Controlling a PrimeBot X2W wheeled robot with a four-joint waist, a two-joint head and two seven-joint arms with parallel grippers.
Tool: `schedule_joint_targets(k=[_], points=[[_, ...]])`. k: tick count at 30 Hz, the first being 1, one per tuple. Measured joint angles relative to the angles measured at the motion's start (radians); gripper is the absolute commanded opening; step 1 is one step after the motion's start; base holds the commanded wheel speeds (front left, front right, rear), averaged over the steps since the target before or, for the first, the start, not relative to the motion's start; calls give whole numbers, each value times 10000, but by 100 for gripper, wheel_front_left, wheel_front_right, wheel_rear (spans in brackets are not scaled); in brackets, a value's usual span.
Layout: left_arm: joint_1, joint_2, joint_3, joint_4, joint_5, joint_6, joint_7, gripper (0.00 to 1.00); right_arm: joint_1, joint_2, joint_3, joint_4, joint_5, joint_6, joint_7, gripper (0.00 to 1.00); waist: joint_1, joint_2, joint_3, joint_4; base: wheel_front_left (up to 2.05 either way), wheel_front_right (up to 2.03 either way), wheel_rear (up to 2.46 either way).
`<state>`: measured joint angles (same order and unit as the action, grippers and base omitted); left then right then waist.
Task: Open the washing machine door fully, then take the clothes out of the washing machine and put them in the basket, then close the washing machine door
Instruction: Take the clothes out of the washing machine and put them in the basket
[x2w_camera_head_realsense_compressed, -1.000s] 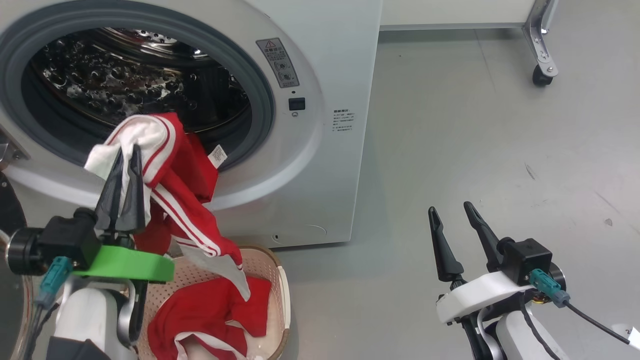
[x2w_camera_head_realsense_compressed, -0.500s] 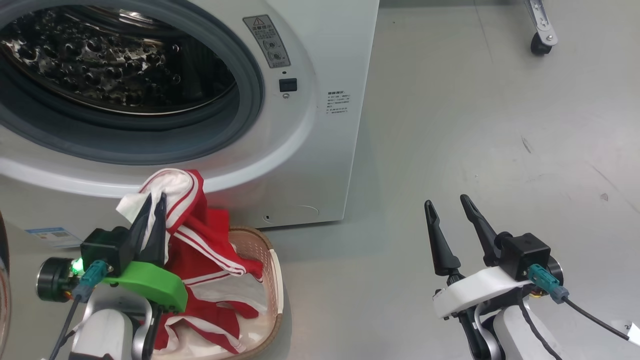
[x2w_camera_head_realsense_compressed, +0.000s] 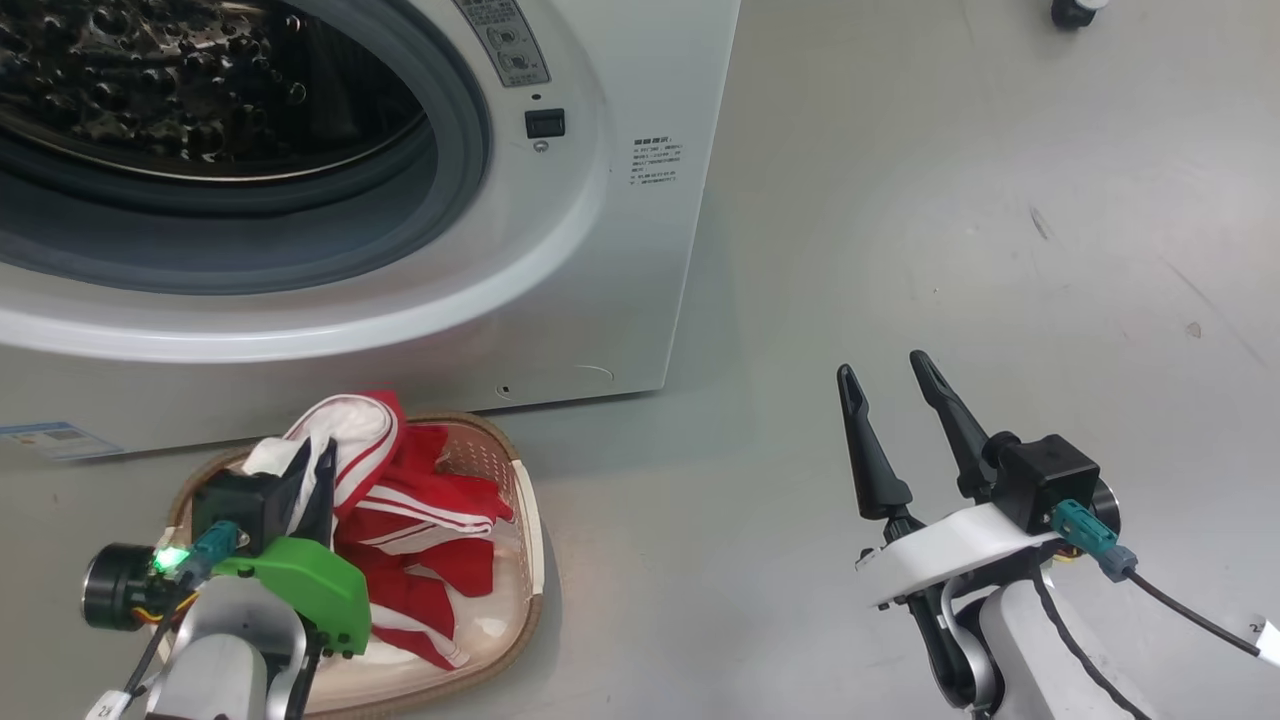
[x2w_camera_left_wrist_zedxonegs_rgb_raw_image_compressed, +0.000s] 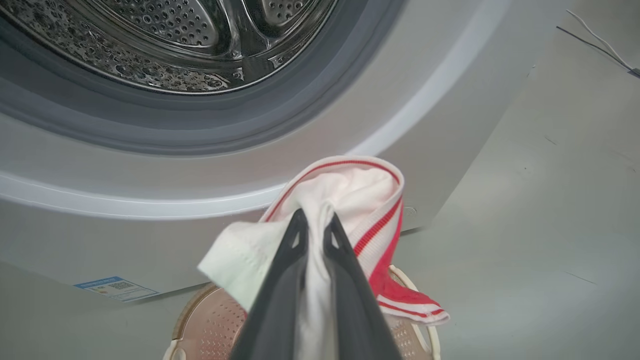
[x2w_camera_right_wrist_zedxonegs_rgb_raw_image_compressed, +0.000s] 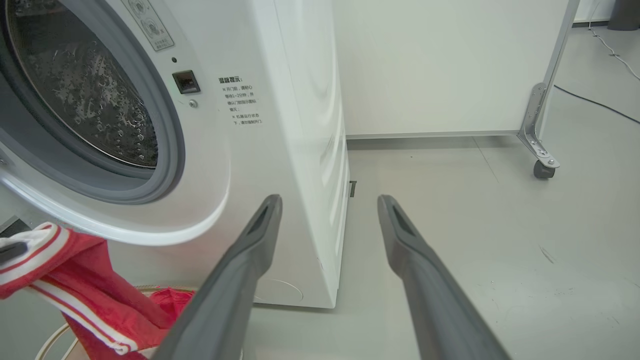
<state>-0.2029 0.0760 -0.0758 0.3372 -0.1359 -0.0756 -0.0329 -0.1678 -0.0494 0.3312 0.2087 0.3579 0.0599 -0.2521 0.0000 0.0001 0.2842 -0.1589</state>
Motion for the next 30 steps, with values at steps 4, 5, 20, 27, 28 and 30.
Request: schedule_joint_targets(k=[4,5,20,27,28,30], points=[[-48,8,-111,230,21,0,240,0,-158,2,42,-75,0,-6,0,100,0,0,274,-88,0,0,0],[-86,8,-142,295,23,-2,293,0,-186,2,50,-79,0,-6,0,100,0,0,343,-110,0,0,0],[-1058,-21,-46,1402,-221,-12,865,0,-558,2,115,-121,-105,-98,0,100,0,0,1365,-420,0,0,0],[-1386,105,418,2184,-364,102,966,0,-725,0,107,-150,-360,-104,0,100,0,0,1811,-525,0,0,0],[-1443,109,497,2320,-454,105,1024,0,-732,2,105,-153,-362,-107,0,100,0,0,1870,-540,0,0,0],[-1552,132,627,2577,-591,234,1032,0,-750,2,104,-167,-366,-107,0,100,0,0,1988,-567,0,0,0]])
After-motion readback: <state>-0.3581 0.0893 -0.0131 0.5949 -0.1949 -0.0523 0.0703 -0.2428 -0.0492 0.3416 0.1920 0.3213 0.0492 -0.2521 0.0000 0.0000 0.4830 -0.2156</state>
